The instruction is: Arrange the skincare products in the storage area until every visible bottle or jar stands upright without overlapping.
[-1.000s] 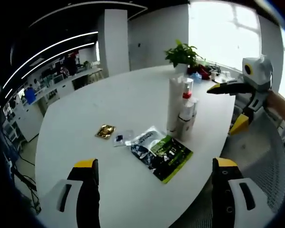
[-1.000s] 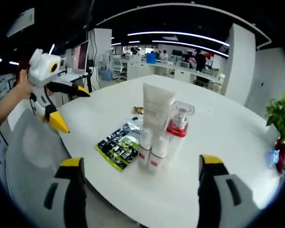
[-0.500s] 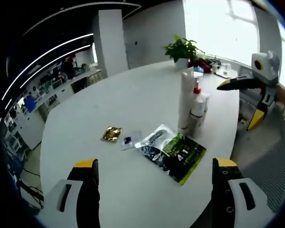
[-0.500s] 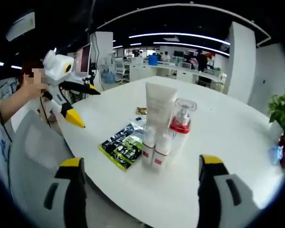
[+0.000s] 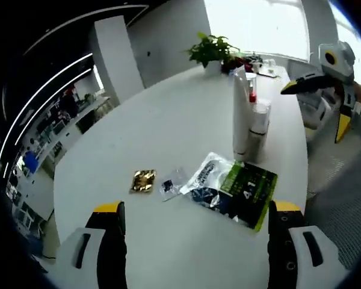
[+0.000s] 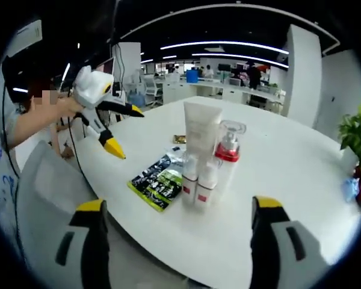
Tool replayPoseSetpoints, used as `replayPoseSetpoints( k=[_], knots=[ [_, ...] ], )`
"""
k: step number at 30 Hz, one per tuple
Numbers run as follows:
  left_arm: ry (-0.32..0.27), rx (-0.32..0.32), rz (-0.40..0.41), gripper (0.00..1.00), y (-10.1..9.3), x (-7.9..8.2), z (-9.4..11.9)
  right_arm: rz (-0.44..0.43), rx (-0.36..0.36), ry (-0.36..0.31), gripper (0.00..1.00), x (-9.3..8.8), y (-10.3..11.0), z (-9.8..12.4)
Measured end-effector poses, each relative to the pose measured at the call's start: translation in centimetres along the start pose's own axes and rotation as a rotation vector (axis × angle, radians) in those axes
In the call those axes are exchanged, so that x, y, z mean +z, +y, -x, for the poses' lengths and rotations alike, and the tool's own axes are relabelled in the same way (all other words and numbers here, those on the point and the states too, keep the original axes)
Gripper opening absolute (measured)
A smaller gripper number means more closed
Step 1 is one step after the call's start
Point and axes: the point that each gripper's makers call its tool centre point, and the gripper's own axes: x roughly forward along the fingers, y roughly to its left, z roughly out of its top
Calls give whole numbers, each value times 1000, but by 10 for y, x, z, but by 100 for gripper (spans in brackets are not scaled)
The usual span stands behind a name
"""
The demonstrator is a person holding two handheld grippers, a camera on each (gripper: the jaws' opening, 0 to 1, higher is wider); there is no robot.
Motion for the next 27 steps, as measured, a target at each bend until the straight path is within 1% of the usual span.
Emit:
replayPoseSetpoints(
  k=[1, 3, 7, 12, 16, 18, 20, 23, 26, 27],
  knots=[
    [1, -10, -21, 97, 0, 1, -2, -1, -5, -11, 100, 2, 0, 1],
    [-9, -20, -29, 96, 3, 5, -6, -10, -6, -12, 100, 3, -1, 2],
    [-6, -33, -70, 93, 8, 5, -12, 0, -13, -2, 100, 1, 2, 4],
    [4, -74, -120, 87, 14, 4, -21, -9, -8, 11, 100, -2, 4, 6],
    [20, -99, -170, 80, 22, 3, -29, -11, -20, 7, 95, -2, 3, 7],
    [31, -117, -193, 79, 24, 2, -33, -20, -22, 5, 94, -2, 2, 8],
    [33, -133, -226, 77, 26, 4, -36, -30, -27, 1, 92, -3, 2, 10],
    [49, -146, -239, 75, 29, 6, -41, -34, -35, 1, 90, -4, 0, 11],
    [58, -163, -292, 70, 32, 10, -46, -36, -44, 8, 89, -6, -2, 12],
    [58, -167, -296, 69, 32, 10, -47, -38, -45, 8, 89, -6, -2, 13]
  ],
)
